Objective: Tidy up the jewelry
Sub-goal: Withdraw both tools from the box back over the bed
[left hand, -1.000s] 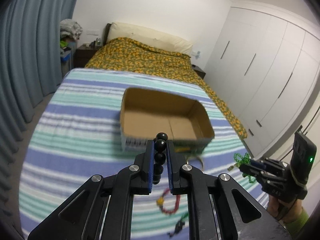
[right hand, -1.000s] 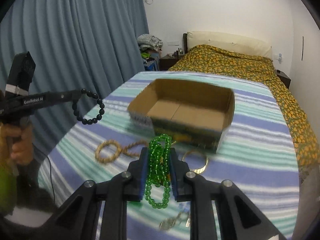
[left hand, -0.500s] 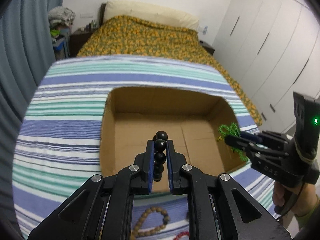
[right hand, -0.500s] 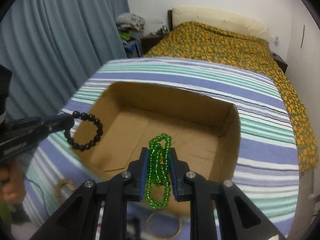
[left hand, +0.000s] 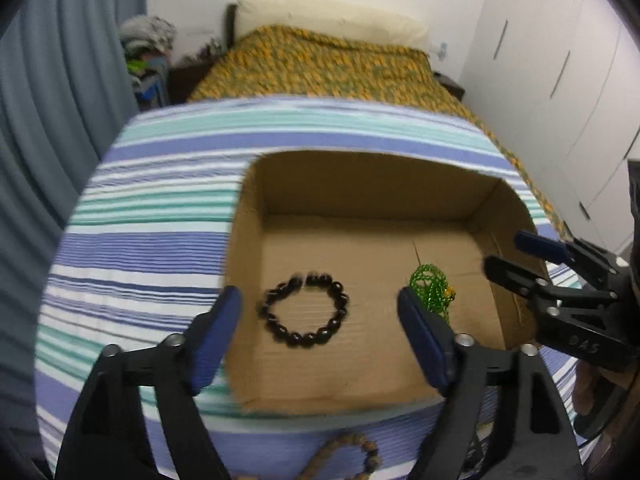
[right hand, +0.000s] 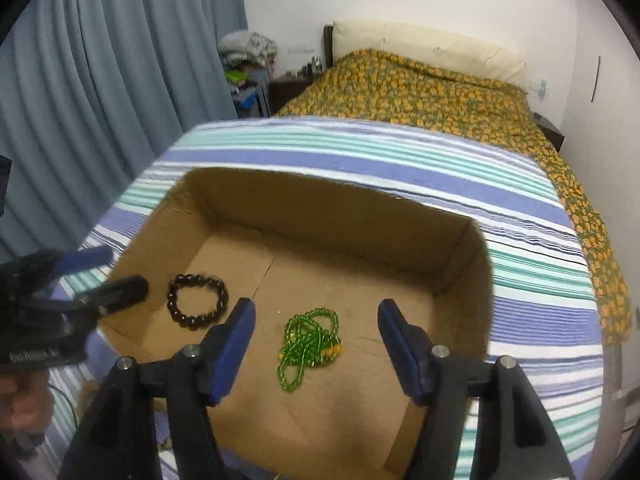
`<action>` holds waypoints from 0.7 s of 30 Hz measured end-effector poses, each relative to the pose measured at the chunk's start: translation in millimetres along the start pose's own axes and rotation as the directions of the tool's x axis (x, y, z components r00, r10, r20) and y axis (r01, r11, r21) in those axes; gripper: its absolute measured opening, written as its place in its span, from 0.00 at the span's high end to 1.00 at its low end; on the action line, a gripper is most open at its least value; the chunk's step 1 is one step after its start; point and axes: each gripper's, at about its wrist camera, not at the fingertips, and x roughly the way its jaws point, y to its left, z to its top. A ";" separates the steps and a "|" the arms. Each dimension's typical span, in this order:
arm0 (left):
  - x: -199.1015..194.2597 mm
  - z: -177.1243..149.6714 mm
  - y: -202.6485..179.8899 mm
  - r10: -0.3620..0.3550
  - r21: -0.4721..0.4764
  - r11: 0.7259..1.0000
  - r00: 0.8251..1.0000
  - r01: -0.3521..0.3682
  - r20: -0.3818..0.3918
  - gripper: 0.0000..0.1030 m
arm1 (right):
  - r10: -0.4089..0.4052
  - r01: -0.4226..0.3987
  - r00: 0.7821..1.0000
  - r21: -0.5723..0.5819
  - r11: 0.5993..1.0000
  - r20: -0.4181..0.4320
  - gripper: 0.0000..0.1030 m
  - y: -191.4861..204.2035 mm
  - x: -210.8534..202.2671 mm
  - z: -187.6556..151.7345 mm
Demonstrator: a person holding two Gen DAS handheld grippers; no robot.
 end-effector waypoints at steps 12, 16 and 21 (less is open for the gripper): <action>-151.9 -70.9 54.5 0.172 0.092 0.977 0.967 -0.192 0.189 0.04 | -0.013 0.020 0.991 -0.050 0.999 0.135 0.36 8.7 -132.4 -95.3; -182.9 -104.8 76.8 0.227 0.102 0.963 0.953 -0.251 0.200 0.03 | -0.036 0.046 0.987 -0.059 0.997 0.154 0.35 4.0 -170.9 -142.9; -195.2 -174.5 87.1 0.273 0.099 0.951 0.944 -0.294 0.185 0.02 | -0.112 0.124 0.980 -0.064 0.990 0.166 0.35 -1.5 -200.4 -203.5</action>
